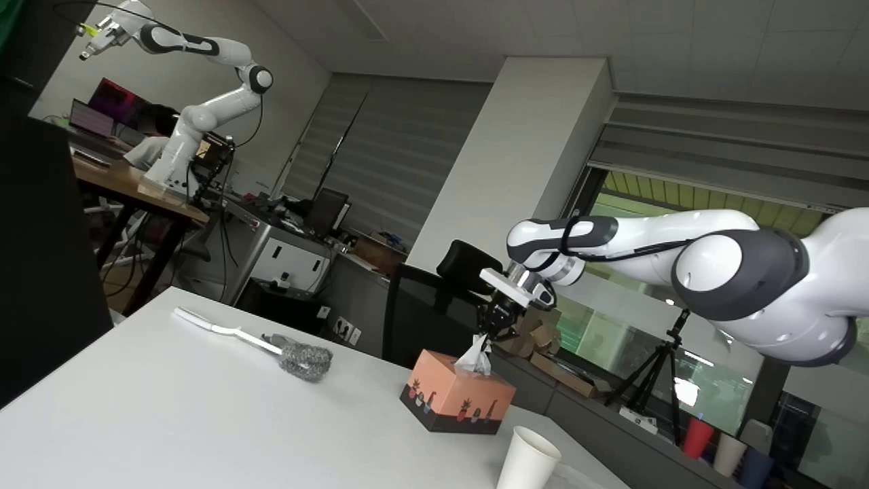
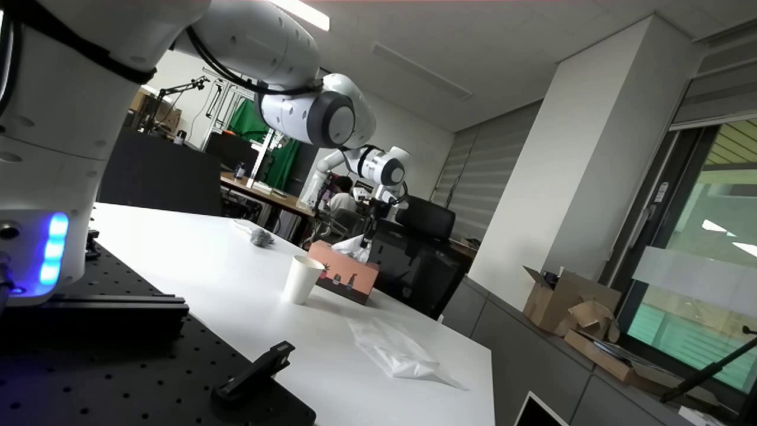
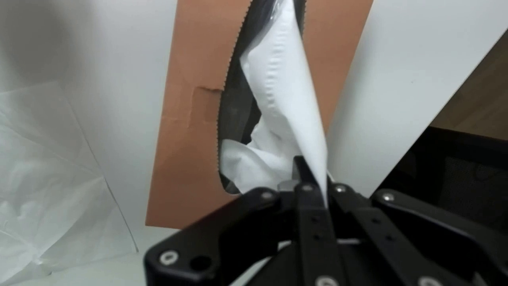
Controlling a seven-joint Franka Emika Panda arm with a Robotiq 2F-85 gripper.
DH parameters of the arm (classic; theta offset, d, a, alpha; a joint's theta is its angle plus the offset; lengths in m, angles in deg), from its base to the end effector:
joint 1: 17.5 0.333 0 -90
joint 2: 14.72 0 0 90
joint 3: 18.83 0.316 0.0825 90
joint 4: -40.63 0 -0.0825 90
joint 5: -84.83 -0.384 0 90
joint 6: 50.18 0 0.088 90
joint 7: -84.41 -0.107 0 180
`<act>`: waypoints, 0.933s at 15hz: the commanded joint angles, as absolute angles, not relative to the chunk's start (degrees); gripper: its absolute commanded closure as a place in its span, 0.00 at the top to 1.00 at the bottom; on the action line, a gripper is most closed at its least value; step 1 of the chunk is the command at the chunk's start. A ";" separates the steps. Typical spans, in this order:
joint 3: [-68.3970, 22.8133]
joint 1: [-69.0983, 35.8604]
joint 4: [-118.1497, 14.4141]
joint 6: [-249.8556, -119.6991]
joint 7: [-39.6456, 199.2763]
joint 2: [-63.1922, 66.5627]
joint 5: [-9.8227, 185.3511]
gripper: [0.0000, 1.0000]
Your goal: Pick two tissue papers from the box and put them on the table
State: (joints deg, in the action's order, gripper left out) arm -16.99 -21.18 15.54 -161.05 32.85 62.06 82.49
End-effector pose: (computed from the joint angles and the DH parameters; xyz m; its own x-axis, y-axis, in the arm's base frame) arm 0.8219 -0.0409 0.2351 0.5613 -0.8266 0.0411 -0.8119 -0.5596 -0.1662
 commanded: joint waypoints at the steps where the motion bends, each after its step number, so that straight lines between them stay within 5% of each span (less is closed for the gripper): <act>1: -17.01 -21.50 15.53 -160.44 31.90 60.61 82.27 0.00; 14: -20.53 -24.57 16.26 -159.42 28.68 51.93 83.77 0.00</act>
